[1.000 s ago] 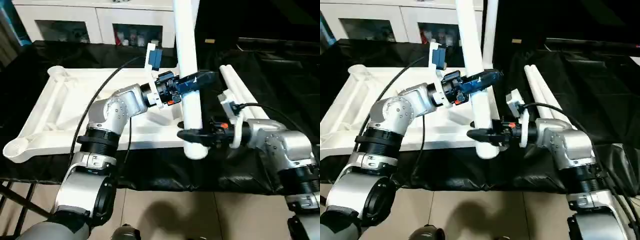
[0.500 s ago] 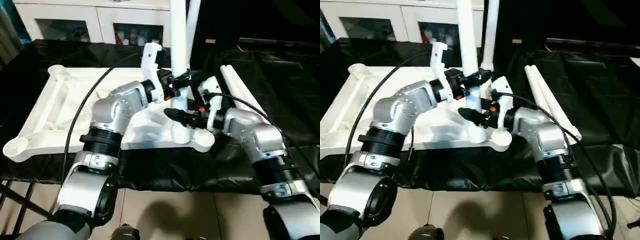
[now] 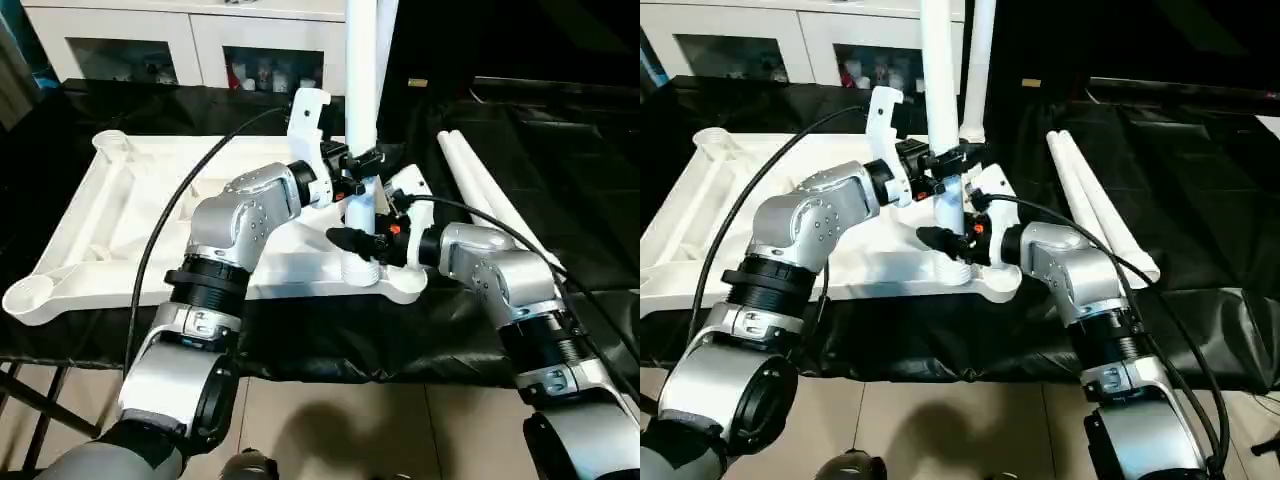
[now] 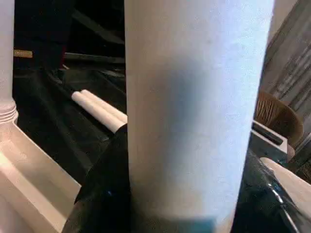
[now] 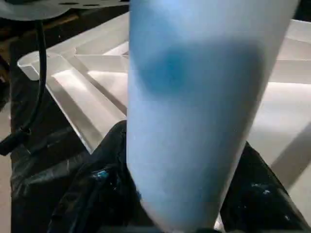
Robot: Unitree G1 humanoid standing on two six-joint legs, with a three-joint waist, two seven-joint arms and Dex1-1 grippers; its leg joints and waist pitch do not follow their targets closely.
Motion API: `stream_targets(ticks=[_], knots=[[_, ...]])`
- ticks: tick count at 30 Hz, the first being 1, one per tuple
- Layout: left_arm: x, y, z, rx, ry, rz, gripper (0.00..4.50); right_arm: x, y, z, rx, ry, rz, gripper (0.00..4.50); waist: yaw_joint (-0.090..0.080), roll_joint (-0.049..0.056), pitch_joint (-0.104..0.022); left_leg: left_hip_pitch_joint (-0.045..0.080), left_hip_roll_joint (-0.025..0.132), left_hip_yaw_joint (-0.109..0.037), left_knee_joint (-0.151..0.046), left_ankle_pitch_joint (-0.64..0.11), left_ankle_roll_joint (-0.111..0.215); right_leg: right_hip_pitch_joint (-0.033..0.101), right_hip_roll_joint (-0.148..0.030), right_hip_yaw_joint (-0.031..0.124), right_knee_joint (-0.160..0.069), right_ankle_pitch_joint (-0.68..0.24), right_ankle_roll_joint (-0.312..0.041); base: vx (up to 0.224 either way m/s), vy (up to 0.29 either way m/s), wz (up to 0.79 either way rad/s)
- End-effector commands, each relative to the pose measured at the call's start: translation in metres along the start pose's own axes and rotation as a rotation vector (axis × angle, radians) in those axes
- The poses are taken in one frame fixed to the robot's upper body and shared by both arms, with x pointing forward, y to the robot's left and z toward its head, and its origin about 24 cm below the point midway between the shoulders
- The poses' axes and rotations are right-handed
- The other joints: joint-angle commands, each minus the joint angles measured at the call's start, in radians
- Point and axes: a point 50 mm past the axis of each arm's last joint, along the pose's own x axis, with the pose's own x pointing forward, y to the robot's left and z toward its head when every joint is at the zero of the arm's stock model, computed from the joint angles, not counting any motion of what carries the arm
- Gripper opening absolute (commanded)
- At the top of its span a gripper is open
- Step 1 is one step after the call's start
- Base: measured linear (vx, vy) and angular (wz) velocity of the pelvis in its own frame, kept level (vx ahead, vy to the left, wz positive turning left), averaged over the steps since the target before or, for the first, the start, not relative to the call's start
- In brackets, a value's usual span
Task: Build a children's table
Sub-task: Insert table leg to table base
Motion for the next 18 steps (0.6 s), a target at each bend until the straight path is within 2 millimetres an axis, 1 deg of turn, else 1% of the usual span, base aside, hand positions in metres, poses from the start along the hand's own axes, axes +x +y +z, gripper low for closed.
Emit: stream_targets(ticks=[1, 2, 3, 4, 5, 6, 7, 8, 9, 10, 11, 12, 13, 14, 15, 16, 17, 18], knots=[[0.003, -0.007, 0.017, 0.066, -0.037, -0.018, 1.84, -0.003, -0.003, 0.005, 0.01, -0.012, -0.007, 1.92, -0.005, -0.013, -0.093, 0.028, 0.056, -0.029, -0.062, -0.11, 0.037, 0.055, -0.07, 0.046, -0.058, -0.114, -0.231, 0.0, 0.0, 0.0], [0.003, -0.008, 0.018, 0.076, -0.042, -0.03, 2.4, -0.004, -0.003, 0.006, 0.014, -0.022, 0.003, 1.91, -0.005, -0.014, -0.093, 0.028, 0.056, -0.03, -0.062, -0.107, 0.038, 0.054, -0.069, 0.045, -0.058, -0.11, -0.231, 0.0, 0.0, 0.0], [0.002, -0.012, 0.018, 0.03, -0.058, -0.109, 2.54, -0.007, -0.001, 0.008, 0.022, -0.05, 0.052, 1.91, -0.004, -0.013, -0.093, 0.028, 0.055, -0.029, -0.062, -0.104, 0.039, 0.055, -0.069, 0.045, -0.057, -0.104, -0.232, 0.0, 0.0, 0.0], [0.002, -0.012, 0.018, 0.03, -0.058, -0.109, 2.54, -0.007, -0.001, 0.008, 0.022, -0.05, 0.053, 1.91, -0.004, -0.013, -0.093, 0.027, 0.055, -0.029, -0.062, -0.103, 0.04, 0.056, -0.069, 0.045, -0.056, -0.101, -0.233, 0.0, 0.0, 0.0], [0.002, -0.014, 0.018, 0.029, -0.056, -0.128, 2.57, -0.009, 0.001, 0.009, 0.024, -0.071, 0.089, 1.91, -0.003, -0.014, -0.093, 0.028, 0.055, -0.029, -0.061, -0.103, 0.041, 0.056, -0.07, 0.045, -0.056, -0.099, -0.235, 0.0, 0.0, 0.0], [0.001, -0.014, 0.018, 0.019, -0.055, -0.138, 2.57, -0.013, 0.007, 0.012, 0.029, -0.106, 0.161, 1.91, -0.002, -0.012, -0.094, 0.028, 0.057, -0.029, -0.061, -0.101, 0.045, 0.056, -0.07, 0.045, -0.054, -0.087, -0.242, 0.0, 0.0, 0.0], [-0.001, -0.015, 0.019, -0.018, -0.063, -0.173, 2.66, -0.021, 0.014, 0.015, 0.058, -0.155, 0.267, 1.9, 0.004, -0.012, -0.094, 0.03, 0.058, -0.028, -0.059, -0.1, 0.058, 0.058, -0.07, 0.046, -0.054, -0.068, -0.246, 0.0, 0.0, 0.0], [-0.002, -0.015, 0.019, -0.035, -0.066, -0.191, 2.94, -0.022, 0.015, 0.016, 0.067, -0.161, 0.284, 1.89, 0.004, -0.012, -0.094, 0.028, 0.058, -0.028, -0.059, -0.091, 0.062, 0.06, -0.07, 0.045, -0.048, -0.054, -0.252, 0.0, 0.0, 0.0], [-0.003, -0.016, 0.02, -0.059, -0.069, -0.223, 2.94, -0.025, 0.015, 0.016, 0.073, -0.164, 0.304, 1.89, 0.005, -0.012, -0.094, 0.026, 0.057, -0.027, -0.057, -0.08, 0.072, 0.057, -0.066, 0.043, -0.048, -0.044, -0.261, 0.0, 0.0, 0.0], [-0.003, -0.016, 0.02, -0.059, -0.069, -0.223, 2.99, -0.025, 0.015, 0.016, 0.073, -0.164, 0.304, 1.89, 0.005, -0.01, -0.095, 0.026, 0.057, -0.028, -0.057, -0.08, 0.072, 0.057, -0.067, 0.042, -0.047, -0.047, -0.264, 0.0, 0.0, 0.0], [-0.007, -0.018, 0.02, -0.111, -0.073, -0.29, 3.03, -0.03, 0.016, 0.013, 0.074, -0.151, 0.344, 1.89, 0.004, -0.011, -0.093, 0.025, 0.056, -0.026, -0.057, -0.095, 0.068, 0.056, -0.068, 0.041, -0.052, -0.075, -0.266, 0.0, 0.0, 0.0], [-0.008, -0.018, 0.02, -0.13, -0.073, -0.312, 3.04, -0.032, 0.016, 0.013, 0.075, -0.145, 0.357, 1.89, 0.006, -0.012, -0.091, 0.025, 0.056, -0.026, -0.057, -0.114, 0.061, 0.057, -0.069, 0.042, -0.056, -0.112, -0.26, 0.0, 0.0, 0.0], [-0.01, -0.019, 0.02, -0.138, -0.073, -0.34, 3.05, -0.034, 0.017, 0.012, 0.08, -0.143, 0.373, 1.89, 0.005, -0.012, -0.09, 0.024, 0.056, -0.027, -0.058, -0.119, 0.056, 0.057, -0.069, 0.042, -0.056, -0.126, -0.256, 0.0, 0.0, 0.0], [-0.01, -0.019, 0.02, -0.14, -0.073, -0.344, 3.05, -0.034, 0.017, 0.012, 0.081, -0.143, 0.375, 1.89, 0.004, -0.012, -0.088, 0.025, 0.055, -0.027, -0.059, -0.136, 0.047, 0.056, -0.069, 0.042, -0.061, -0.161, -0.248, 0.0, 0.0, 0.0], [-0.014, -0.02, 0.019, -0.154, -0.067, -0.403, 3.05, -0.039, 0.018, 0.011, 0.088, -0.133, 0.417, 1.89, 0.004, -0.011, -0.087, 0.027, 0.055, -0.028, -0.06, -0.15, 0.041, 0.056, -0.07, 0.042, -0.065, -0.194, -0.24, 0.0, 0.0, 0.0], [-0.016, -0.02, 0.019, -0.159, -0.065, -0.422, 3.05, -0.042, 0.019, 0.01, 0.087, -0.129, 0.436, 1.89, 0.007, -0.01, -0.088, 0.029, 0.058, -0.028, -0.061, -0.154, 0.035, 0.054, -0.07, 0.043, -0.066, -0.206, -0.233, 0.0, 0.0, 0.0], [-0.016, -0.02, 0.018, -0.154, -0.062, -0.438, 3.05, -0.043, 0.02, 0.01, 0.088, -0.119, 0.444, 1.89, 0.006, -0.01, -0.088, 0.028, 0.058, -0.029, -0.061, -0.153, 0.032, 0.054, -0.069, 0.043, -0.064, -0.202, -0.232, 0.0, 0.0, 0.0], [-0.017, -0.021, 0.018, -0.125, -0.053, -0.447, 3.05, -0.046, 0.019, 0.009, 0.085, -0.107, 0.442, 1.89, 0.004, -0.003, -0.089, 0.028, 0.059, -0.031, -0.063, -0.154, 0.026, 0.053, -0.067, 0.043, -0.065, -0.196, -0.229, 0.0, 0.0, 0.0]])
